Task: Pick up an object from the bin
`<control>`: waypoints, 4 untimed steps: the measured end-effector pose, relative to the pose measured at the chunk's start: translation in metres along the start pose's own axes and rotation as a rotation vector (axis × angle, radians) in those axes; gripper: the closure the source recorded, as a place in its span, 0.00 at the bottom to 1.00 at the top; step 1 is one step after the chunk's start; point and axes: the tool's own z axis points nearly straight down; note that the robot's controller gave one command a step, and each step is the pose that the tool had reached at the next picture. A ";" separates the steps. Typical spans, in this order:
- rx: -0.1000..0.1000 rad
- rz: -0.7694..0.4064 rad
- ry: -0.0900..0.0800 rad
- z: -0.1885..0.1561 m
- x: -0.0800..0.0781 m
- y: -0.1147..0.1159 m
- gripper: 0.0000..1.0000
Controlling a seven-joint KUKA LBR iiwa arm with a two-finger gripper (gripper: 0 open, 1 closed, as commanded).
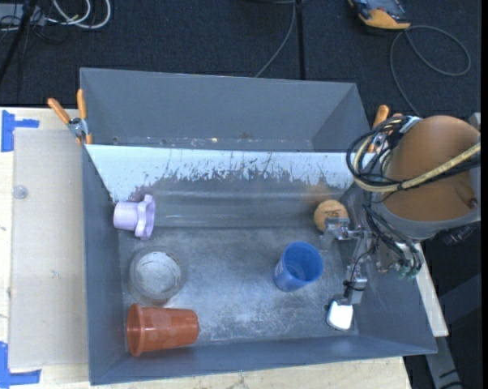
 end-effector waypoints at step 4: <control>0.000 0.081 -0.004 0.094 -0.013 0.028 1.00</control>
Offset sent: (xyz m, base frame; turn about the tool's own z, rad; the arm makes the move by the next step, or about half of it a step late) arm 0.0124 0.0525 -0.0688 -0.0373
